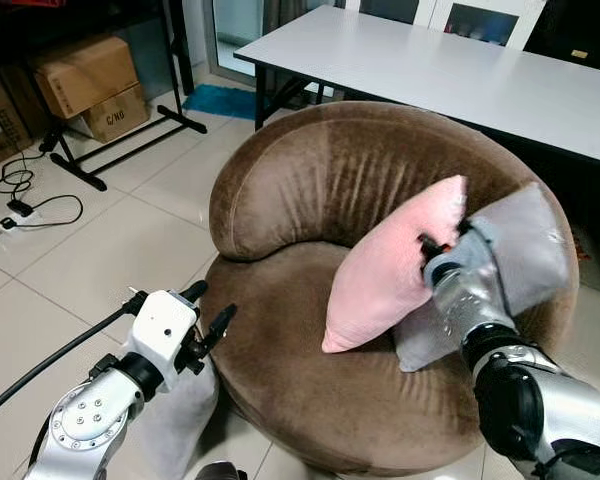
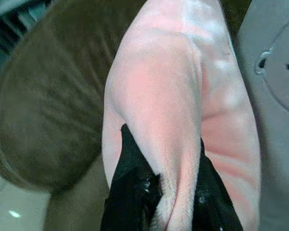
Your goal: Move the pillow to the sofa from floor
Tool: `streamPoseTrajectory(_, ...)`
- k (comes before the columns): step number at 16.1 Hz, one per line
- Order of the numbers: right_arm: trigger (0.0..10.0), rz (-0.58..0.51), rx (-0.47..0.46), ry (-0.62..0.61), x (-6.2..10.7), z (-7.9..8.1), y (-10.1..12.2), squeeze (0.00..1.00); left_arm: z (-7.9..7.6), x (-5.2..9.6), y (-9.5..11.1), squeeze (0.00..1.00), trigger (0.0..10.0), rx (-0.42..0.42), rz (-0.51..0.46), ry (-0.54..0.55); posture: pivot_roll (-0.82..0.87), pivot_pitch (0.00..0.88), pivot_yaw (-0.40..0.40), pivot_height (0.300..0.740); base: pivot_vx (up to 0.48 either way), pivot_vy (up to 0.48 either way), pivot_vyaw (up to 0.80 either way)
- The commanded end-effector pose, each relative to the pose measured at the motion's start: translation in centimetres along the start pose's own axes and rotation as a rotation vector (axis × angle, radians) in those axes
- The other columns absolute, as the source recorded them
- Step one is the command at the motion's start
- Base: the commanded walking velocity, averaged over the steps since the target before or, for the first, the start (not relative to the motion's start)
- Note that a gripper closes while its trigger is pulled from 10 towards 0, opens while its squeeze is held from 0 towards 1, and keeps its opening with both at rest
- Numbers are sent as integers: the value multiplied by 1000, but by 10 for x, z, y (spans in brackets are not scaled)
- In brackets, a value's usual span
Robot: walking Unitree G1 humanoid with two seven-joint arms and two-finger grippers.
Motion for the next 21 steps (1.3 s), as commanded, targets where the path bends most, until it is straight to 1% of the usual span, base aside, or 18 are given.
streamPoseTrajectory(1,10000,26,69,-21,1,-7,-7,0,-5,0,2,0,10000,3,1,-16,170,0,-49,740,0,0,0)
streamPoseTrajectory(2,10000,36,78,-26,1,-7,-9,0,-5,0,2,0,10000,4,1,-17,171,0,-50,740,0,0,0)
streamPoseTrajectory(3,10000,32,29,-13,1,-6,-8,647,-6,0,3,0,10000,11,0,-23,171,0,-51,740,0,0,0)
streamPoseTrajectory(4,10000,26,9,-10,1,-7,-6,1000,-8,-1,3,0,10000,20,4,-36,171,0,-50,740,0,0,0)
streamPoseTrajectory(5,10000,12,47,-19,1,-9,-3,1000,-12,-1,2,0,10000,26,10,-57,170,0,-50,740,0,0,0)
streamPoseTrajectory(6,10000,-29,62,21,0,-5,6,1000,-16,-1,1,0,10000,25,18,-85,169,0,-49,740,0,0,0)
streamPoseTrajectory(7,10000,-41,64,30,0,-4,8,1000,-17,-1,1,0,10000,24,19,-90,169,0,-49,740,0,0,0)
streamPoseTrajectory(10,10000,-113,-3,72,0,-3,29,1000,-13,-6,5,0,10000,19,-4,-69,153,0,-56,740,0,0,0)
streamPoseTrajectory(11,10000,-144,-16,96,0,-5,38,1000,-12,-8,5,0,10000,21,-8,-66,142,0,-58,740,0,0,0)
streamPoseTrajectory(12,10000,-154,-17,103,1,-6,41,1000,-12,-8,5,0,10000,21,-9,-66,142,0,-58,740,0,0,0)
streamPoseTrajectory(14,10000,-182,-38,124,3,-12,45,1000,-14,-12,5,0,10000,30,-16,-68,121,0,-54,740,0,0,0)
streamPoseTrajectory(15,10000,-184,-34,136,5,-17,44,1000,-16,-18,5,0,10000,33,-22,-72,103,0,-45,740,0,0,0)
streamPoseTrajectory(16,10000,-216,-49,148,9,-22,49,1000,-17,-23,6,0,10000,34,-33,-81,90,0,-40,740,0,0,0)
streamPoseTrajectory(17,10000,-256,-67,162,13,-25,57,1000,-18,-26,7,0,10000,34,-39,-84,83,0,-38,740,0,0,0)
streamPoseTrajectory(18,10000,-286,-103,233,20,-20,65,1000,-17,-29,8,0,10000,38,-43,-81,75,0,-39,740,0,0,0)
streamPoseTrajectory(19,10000,-335,-73,317,37,-12,73,1000,-17,-31,7,0,10000,42,-42,-72,73,0,-41,740,0,0,0)
streamPoseTrajectory(20,10000,-351,-38,345,47,-7,74,1000,-16,-32,7,0,10000,42,-39,-58,68,0,-43,740,0,0,0)
streamPoseTrajectory(21,10000,-384,51,370,65,0,74,1000,-14,-32,5,0,10000,46,-42,-25,66,0,-47,740,0,0,0)
Point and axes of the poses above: a point about 5 cm out from each wrist's last joint towards the gripper, its own x axis pointing back from the gripper into the wrist, its own y axis along the axis of the wrist's last joint, z = x × y, the point moved 6 cm from there along -x, pointing out of the wrist towards the gripper, and after that the axes turned 10 degrees about x, right-handed, at the moved point
